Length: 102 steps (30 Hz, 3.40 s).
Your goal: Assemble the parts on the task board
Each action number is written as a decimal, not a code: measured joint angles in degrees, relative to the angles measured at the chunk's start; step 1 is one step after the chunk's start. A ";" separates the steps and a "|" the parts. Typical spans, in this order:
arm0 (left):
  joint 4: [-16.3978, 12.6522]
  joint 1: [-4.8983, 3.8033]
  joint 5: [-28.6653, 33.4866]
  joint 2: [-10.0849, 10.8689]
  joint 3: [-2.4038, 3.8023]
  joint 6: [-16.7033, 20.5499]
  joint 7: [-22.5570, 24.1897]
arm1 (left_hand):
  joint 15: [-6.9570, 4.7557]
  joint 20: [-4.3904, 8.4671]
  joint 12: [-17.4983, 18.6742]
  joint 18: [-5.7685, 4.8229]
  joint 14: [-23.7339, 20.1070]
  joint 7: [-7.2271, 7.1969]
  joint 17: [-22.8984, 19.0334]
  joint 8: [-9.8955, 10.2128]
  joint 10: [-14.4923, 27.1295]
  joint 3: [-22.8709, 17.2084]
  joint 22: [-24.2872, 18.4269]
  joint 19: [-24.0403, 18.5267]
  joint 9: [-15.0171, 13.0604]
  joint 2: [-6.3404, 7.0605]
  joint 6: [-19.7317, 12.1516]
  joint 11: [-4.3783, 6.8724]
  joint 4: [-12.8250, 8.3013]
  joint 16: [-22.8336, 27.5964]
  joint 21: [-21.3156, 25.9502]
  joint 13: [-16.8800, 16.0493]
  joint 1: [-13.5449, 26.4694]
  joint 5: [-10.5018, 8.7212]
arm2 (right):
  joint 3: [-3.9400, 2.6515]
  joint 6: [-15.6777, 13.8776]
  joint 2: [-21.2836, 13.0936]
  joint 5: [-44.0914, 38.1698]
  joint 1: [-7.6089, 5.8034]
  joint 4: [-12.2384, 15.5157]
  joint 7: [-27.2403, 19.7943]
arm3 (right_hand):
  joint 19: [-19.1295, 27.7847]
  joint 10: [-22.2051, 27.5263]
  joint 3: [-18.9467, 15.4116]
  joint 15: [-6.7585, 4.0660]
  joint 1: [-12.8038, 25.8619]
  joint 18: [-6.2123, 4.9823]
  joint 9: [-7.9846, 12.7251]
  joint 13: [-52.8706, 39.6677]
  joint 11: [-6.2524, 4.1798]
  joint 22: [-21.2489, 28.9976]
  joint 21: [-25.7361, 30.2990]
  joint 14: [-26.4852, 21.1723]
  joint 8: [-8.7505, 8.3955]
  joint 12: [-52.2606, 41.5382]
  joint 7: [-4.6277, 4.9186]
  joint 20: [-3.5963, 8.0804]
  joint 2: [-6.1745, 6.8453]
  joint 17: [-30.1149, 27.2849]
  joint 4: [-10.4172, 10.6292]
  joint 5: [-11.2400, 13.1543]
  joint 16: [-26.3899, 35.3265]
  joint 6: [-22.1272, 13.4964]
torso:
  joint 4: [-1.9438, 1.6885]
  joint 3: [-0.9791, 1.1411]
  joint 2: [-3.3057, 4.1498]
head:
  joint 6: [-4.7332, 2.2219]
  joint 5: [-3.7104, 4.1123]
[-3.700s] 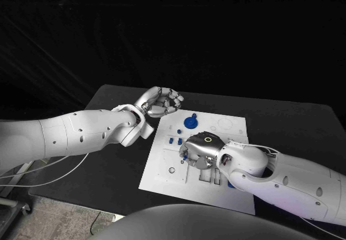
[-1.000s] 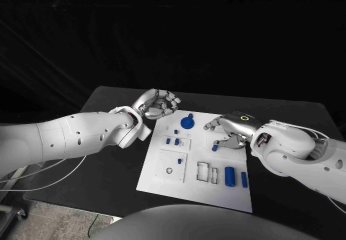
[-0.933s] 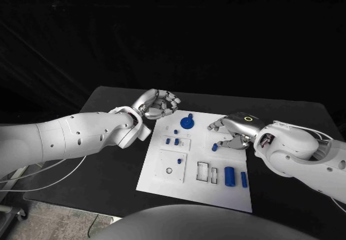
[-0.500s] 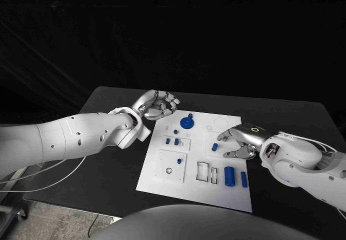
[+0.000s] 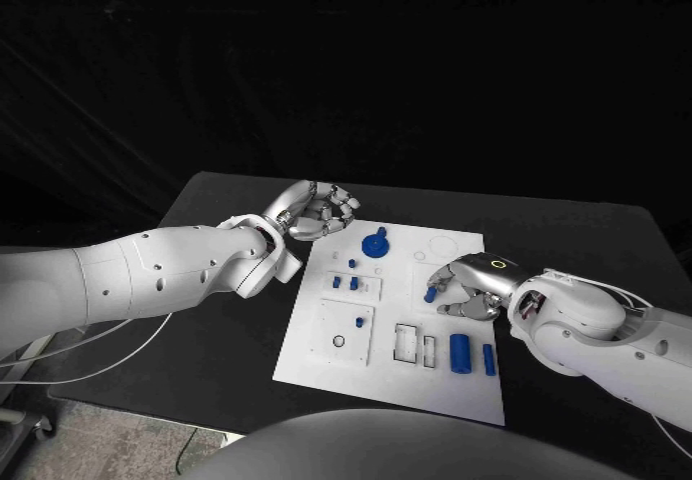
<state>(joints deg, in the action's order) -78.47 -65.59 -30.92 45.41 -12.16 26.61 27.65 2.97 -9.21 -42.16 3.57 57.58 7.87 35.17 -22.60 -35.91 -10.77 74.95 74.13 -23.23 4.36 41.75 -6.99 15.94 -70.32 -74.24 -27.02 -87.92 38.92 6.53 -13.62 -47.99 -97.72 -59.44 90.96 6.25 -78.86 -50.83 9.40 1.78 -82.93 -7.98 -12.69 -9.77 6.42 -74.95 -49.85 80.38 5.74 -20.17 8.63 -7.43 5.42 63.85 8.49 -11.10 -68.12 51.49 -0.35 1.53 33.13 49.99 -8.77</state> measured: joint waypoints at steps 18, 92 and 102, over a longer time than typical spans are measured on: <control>-0.10 0.01 0.00 0.16 0.00 0.00 -0.67 | 0.00 0.00 0.00 0.00 0.00 0.00 -0.06 -0.23 -0.42 -0.41 -0.01 0.00 0.20 -0.73 0.00 0.00 -0.41 0.00 0.00 0.25 -1.19 0.00 | -0.01 -2.67 1.91 2.73 0.57 -1.90 -2.24 | -1.00 -6.30 3.23 -1.05 -0.47 0.92 -1.27 -0.20 -1.68 0.01 -2.45 0.95 2.90 -1.33 -0.62 1.01 -3.77 1.86 0.35 -0.41 -2.06 5.67 | 0.05 -0.03 -0.07 | 0.00 -0.26; -0.14 0.32 0.00 -0.92 -0.02 -0.82 -2.00 | 0.30 -0.20 0.00 0.88 -2.57 0.61 -3.70 -0.45 -0.83 -0.56 -0.04 -1.85 0.55 -0.96 -0.19 0.01 -0.56 1.55 1.81 0.71 -1.86 0.00 | -0.02 9.29 19.63 -10.04 1.58 2.40 -1.77 | 0.69 -10.33 7.65 -2.20 -3.18 0.90 -7.41 0.25 -1.65 0.01 -1.40 -1.70 5.32 1.56 -1.42 2.00 0.49 -1.82 -7.24 -8.89 0.63 8.64 | -0.01 -0.07 -0.07 | 0.00 -2.66; -0.14 0.32 0.00 -0.91 -0.02 -0.90 -2.02 | 0.30 -0.20 0.00 0.88 -2.57 0.61 -3.75 -0.45 -0.83 -0.56 -0.04 -2.26 0.55 -0.96 -0.19 0.01 -0.56 1.55 1.81 0.70 -1.86 0.00 | -0.03 10.99 19.77 -11.15 1.63 2.52 -1.72 | 0.90 -10.54 9.24 -2.21 -2.80 0.91 -7.45 0.32 -1.45 0.02 -1.40 -1.70 4.65 2.64 -1.42 2.21 0.88 -2.04 -7.70 -11.24 0.95 8.64 | 0.00 -0.07 -0.07 | 0.00 -2.71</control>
<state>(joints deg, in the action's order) -78.61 -65.27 -30.92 44.50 -12.18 25.70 25.62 3.28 -9.42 -42.16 4.44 55.01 8.47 31.42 -23.04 -36.74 -11.33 74.91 71.87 -22.68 3.40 41.55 -6.98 15.38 -68.77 -72.43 -26.32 -89.78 38.92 6.51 -2.63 -28.22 -108.87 -57.81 93.48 4.53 -77.96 -61.37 18.64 -0.43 -85.73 -7.07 -20.14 -9.45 4.97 -74.93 -51.25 78.68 10.40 -17.53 7.21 -5.22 6.30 61.81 0.79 -22.34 -67.18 60.13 -0.35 1.46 33.06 49.99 -11.48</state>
